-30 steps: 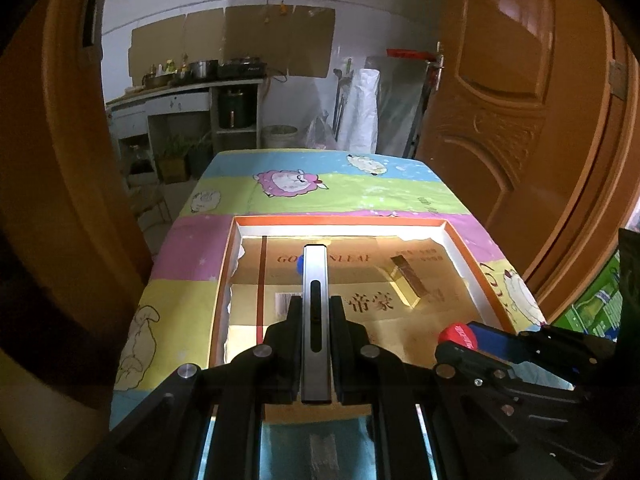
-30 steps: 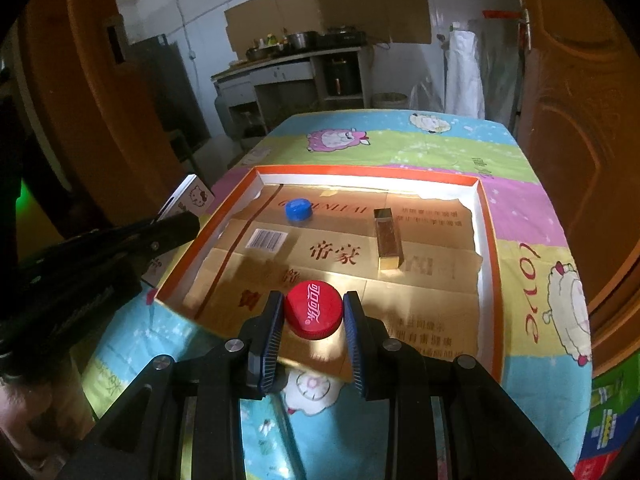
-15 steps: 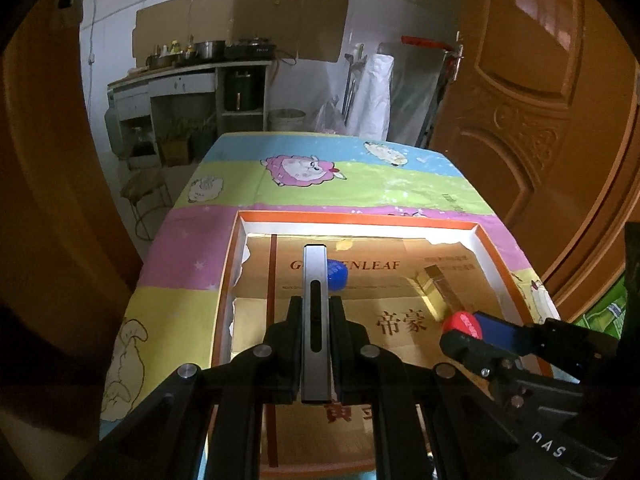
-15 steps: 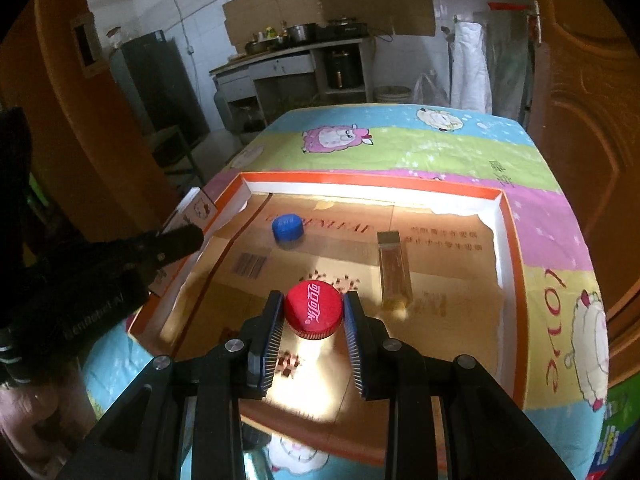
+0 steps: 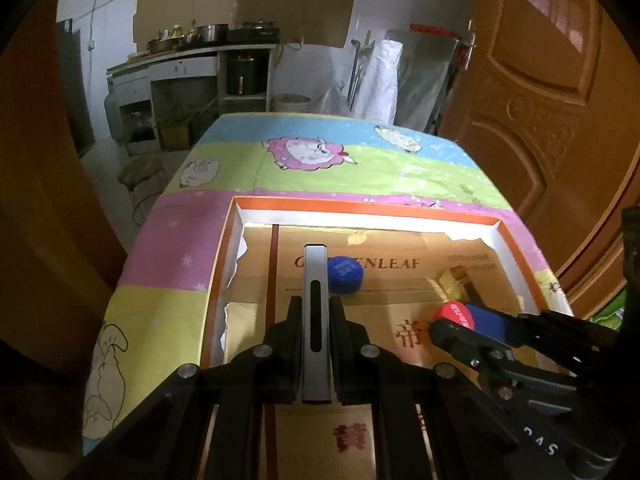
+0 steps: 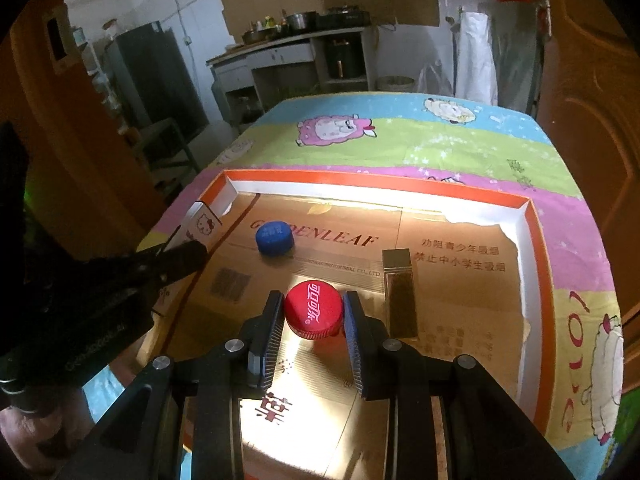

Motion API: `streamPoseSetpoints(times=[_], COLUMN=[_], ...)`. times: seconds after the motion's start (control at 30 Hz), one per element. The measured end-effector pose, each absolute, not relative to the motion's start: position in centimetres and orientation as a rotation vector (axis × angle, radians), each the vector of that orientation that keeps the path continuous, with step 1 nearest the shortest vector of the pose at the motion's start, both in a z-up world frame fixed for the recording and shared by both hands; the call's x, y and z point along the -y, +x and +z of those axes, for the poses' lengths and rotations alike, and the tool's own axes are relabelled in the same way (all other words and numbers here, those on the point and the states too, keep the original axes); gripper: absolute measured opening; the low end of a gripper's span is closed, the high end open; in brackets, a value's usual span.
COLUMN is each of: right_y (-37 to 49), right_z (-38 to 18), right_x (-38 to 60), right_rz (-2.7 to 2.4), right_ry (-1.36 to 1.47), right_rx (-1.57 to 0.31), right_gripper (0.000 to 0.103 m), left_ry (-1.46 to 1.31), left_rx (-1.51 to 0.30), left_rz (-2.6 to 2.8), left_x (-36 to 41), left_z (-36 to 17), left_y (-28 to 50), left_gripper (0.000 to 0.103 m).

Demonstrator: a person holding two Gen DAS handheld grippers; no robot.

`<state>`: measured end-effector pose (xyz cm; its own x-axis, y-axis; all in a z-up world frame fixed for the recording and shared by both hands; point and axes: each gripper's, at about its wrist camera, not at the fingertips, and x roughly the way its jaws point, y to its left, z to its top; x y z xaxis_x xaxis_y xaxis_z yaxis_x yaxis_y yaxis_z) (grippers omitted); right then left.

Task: Organize rigid objects
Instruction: 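Lower the white box into the tray and open the left tool while the right tool releases the red cap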

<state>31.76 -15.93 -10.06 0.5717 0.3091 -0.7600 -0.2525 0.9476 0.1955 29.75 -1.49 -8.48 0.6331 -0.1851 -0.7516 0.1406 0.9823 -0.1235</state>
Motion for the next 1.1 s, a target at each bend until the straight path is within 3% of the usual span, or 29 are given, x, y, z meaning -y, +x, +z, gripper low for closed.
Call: streamPoseSetpoints(times=[0.67,0.73,0.87,1.1], right_y=[33.0,33.0,32.9,32.5], right_z=[-12.1,-12.1,-12.0,-11.3], right_x=[15.3,15.3,15.4,15.3], right_rz=[0.310,0.312,0.314,0.315], right_ry=[0.029,0.029,0.030,0.027], right_rx=[-0.953,-0.950,-0.945,-0.930], right_gripper=[0.031,0.031,0.031,0.038], left_ry=[-0.050,-0.047,-0.036,-0.033], left_rx=[-0.951,-0.949,-0.946,-0.932], left_rz=[-0.186,-0.190,-0.190,-0.176], left_x=[1.4,1.5,1.7,1.5], left_z=[-11.4,-11.4,-11.3,-10.7], left_y=[31.0,30.9,30.8,30.4], left_gripper=[0.013,0.019,0.047,0.048])
